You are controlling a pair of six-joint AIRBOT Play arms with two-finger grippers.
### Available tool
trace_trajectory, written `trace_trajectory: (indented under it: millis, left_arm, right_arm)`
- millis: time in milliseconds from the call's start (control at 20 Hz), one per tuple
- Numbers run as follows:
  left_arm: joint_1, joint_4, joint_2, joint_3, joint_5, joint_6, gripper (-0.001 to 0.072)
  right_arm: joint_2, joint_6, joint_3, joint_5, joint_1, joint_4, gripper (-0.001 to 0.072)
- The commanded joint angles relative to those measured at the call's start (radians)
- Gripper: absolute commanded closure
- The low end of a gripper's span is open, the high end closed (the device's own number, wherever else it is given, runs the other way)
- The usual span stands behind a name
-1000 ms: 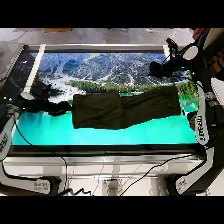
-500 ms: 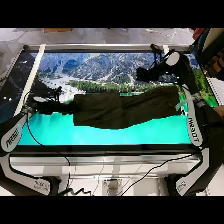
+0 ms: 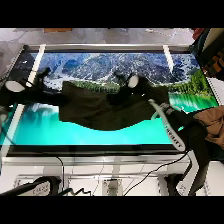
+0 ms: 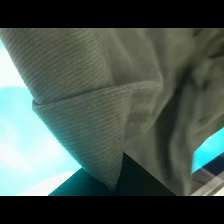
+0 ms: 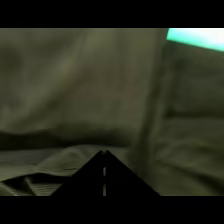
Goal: Fold the clothes and pants, and hang the long-sleeved shirts on hangers.
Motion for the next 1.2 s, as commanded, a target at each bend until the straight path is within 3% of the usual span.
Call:
trace_trajectory:
  millis: [0,200,300,450,650,750,900,1150]
  left_arm:
    - [0.0,0.06,0.187,0.01,0.023,-0.031,0.0692]
    - [0.0,0.057,0.29,0.01,0.095,-0.169,0.0692]
    - [0.0,-0.026,0.302,0.01,0.094,-0.204,0.0692]
    - [-0.031,-0.172,0.289,0.01,0.095,-0.213,0.0692]
    - [-0.157,-0.175,0.232,0.01,0.118,-0.213,0.0692]
    - [-0.255,-0.201,0.183,0.01,0.187,-0.213,0.0692]
    - [-0.441,-0.338,0.082,0.01,0.407,-0.213,0.0693]
    - [-0.814,-0.532,-0.149,0.016,0.976,-0.213,0.0692]
  right_arm:
    - [-0.01,0.007,-0.067,-0.102,0.178,0.125,0.0678]
    - [-0.01,0.015,-0.065,-0.301,0.369,0.175,0.0679]
    - [-0.005,0.029,-0.06,-0.311,0.407,0.167,0.0678]
    - [0.037,0.029,-0.059,-0.174,0.363,0.044,0.0678]
    - [0.181,0.014,-0.058,0.076,0.167,-0.225,0.0678]
    - [0.277,-0.041,-0.058,0.172,0.027,-0.285,0.0678]
    - [0.415,-0.067,-0.058,0.21,-0.2,-0.311,0.0678]
    - [0.525,-0.066,-0.058,0.201,-0.51,-0.304,0.0678]
